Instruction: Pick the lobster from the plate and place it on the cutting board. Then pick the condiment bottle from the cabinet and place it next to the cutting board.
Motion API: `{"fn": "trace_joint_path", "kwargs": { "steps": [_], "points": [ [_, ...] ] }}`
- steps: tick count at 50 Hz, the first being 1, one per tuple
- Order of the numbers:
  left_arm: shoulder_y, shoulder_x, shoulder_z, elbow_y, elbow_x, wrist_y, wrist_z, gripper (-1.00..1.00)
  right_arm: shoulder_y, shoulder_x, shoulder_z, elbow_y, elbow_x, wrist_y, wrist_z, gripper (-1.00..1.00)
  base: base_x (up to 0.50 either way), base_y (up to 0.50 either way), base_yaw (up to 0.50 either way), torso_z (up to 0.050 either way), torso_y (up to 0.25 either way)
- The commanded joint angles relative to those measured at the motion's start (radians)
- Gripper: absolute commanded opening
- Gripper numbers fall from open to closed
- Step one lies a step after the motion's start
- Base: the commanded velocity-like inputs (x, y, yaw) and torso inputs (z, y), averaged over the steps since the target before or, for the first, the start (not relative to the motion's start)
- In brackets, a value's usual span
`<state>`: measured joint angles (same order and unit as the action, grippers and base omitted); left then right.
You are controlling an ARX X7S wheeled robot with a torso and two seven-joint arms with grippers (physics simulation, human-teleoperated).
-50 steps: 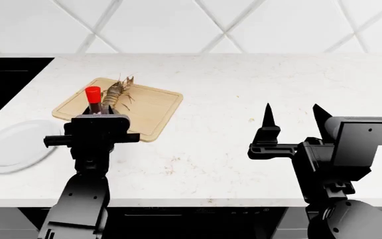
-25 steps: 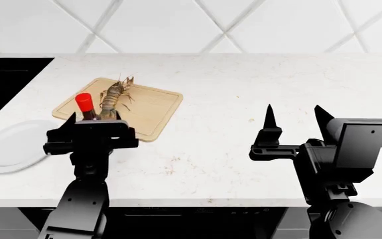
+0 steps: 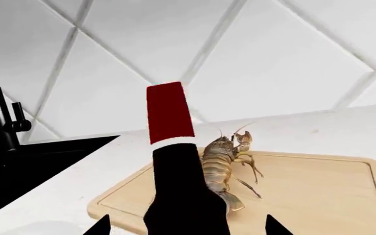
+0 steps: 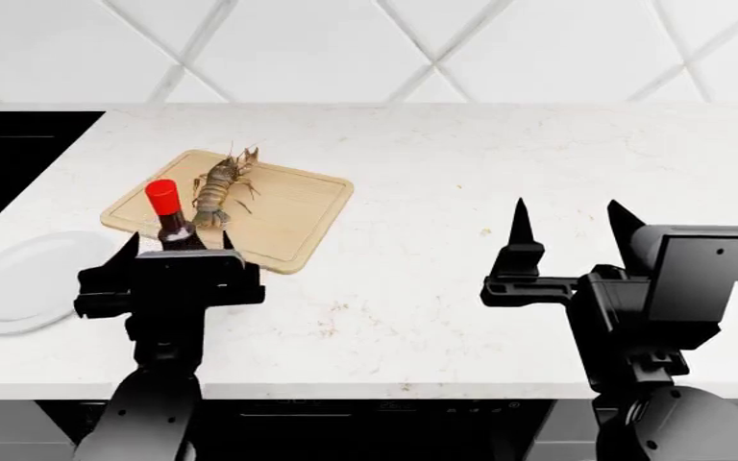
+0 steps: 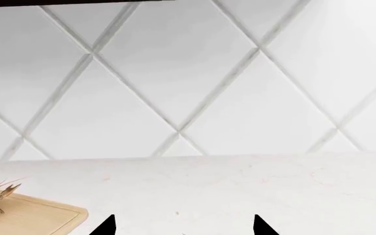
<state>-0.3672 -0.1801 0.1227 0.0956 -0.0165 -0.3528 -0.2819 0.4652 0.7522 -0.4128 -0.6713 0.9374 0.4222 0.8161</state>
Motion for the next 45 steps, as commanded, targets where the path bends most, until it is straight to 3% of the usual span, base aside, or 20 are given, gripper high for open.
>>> {"fn": "trace_joint_path", "kwargs": {
  "steps": [1,12,23,33,45],
  "points": [
    [0.099,-0.030,-0.002,0.210,-0.016,-0.106,0.004,1.00,0.001,-0.001,0.002,-0.005,-0.001,-0.003,0.004,1.00,0.00,0.00,0.00,0.000,0.000],
    [0.138,-0.081,-0.011,0.455,-0.015,-0.224,0.010,1.00,0.005,-0.013,-0.010,-0.018,-0.015,-0.005,0.002,1.00,0.00,0.00,0.00,0.000,0.000],
    [0.065,-0.099,-0.014,0.663,-0.020,-0.364,0.015,1.00,0.049,-0.024,-0.033,-0.042,-0.045,0.026,0.018,1.00,0.00,0.00,0.00,0.000,0.000],
    [0.019,-0.077,-0.006,0.722,-0.040,-0.401,0.012,1.00,0.085,-0.036,-0.080,-0.088,-0.172,0.028,0.026,1.00,0.00,0.00,0.00,0.000,0.000],
    [-0.051,-0.064,-0.007,0.750,-0.068,-0.454,0.018,1.00,0.112,-0.047,-0.079,-0.121,-0.198,0.007,0.018,1.00,0.00,0.00,0.00,0.000,0.000]
  ]
}}
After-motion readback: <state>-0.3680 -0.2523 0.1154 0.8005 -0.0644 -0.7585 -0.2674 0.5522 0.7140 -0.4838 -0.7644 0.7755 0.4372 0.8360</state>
